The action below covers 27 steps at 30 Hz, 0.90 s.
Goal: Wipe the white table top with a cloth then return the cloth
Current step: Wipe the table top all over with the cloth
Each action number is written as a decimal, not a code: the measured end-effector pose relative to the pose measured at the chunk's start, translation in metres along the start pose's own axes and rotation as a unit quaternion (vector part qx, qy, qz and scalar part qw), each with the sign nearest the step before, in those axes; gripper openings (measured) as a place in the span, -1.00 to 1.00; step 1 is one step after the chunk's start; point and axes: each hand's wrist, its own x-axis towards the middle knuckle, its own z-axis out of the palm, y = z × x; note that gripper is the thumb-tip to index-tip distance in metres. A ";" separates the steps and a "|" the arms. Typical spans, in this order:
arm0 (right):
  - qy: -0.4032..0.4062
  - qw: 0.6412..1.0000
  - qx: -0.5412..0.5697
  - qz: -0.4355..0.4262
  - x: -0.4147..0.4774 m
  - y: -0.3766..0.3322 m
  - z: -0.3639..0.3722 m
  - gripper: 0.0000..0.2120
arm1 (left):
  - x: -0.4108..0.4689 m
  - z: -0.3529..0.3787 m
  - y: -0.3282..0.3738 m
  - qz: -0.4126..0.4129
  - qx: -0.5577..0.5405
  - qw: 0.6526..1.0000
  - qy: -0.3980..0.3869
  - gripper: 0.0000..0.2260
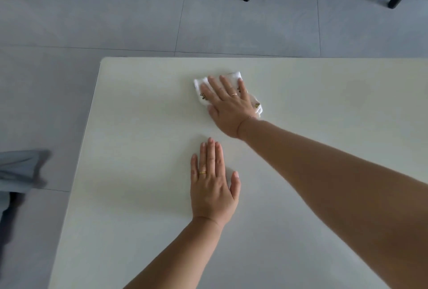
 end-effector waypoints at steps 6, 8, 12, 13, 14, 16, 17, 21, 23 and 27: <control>0.000 0.998 -0.036 0.041 0.023 0.081 -0.018 -0.50 | 0.036 0.001 0.015 0.026 -0.017 0.999 0.012 -0.37; 0.015 0.990 -0.005 0.139 0.030 0.091 -0.019 -0.49 | 0.038 0.008 0.013 0.028 -0.007 1.000 0.002 -0.35; 0.031 0.971 0.037 0.233 0.033 0.041 -0.012 -0.46 | 0.038 0.010 0.012 0.025 -0.005 1.000 0.004 -0.34; 0.029 0.983 0.028 0.177 0.026 0.027 -0.006 -0.46 | 0.039 0.009 0.013 0.027 -0.007 1.000 0.005 -0.34; 0.018 0.994 0.016 0.102 0.016 0.019 -0.004 -0.47 | 0.039 0.010 0.013 0.028 -0.009 1.000 0.003 -0.34; -0.005 1.000 -0.021 -0.011 -0.001 0.037 -0.009 -0.49 | 0.038 0.010 0.012 0.028 -0.007 1.000 -0.001 -0.34; -0.005 0.999 -0.031 -0.018 -0.007 0.059 -0.014 -0.50 | 0.038 0.010 0.011 0.028 -0.003 1.000 -0.002 -0.34; 0.016 0.983 -0.012 0.183 -0.036 0.156 -0.027 -0.49 | 0.038 0.010 0.010 0.035 0.001 0.999 -0.002 -0.33; 0.022 0.958 0.013 0.286 -0.040 0.169 -0.028 -0.48 | 0.039 0.012 0.011 0.033 0.004 0.999 -0.003 -0.33; 0.031 0.953 0.034 0.299 -0.025 0.111 -0.017 -0.48 | 0.039 0.012 0.012 0.032 0.015 0.999 -0.004 -0.33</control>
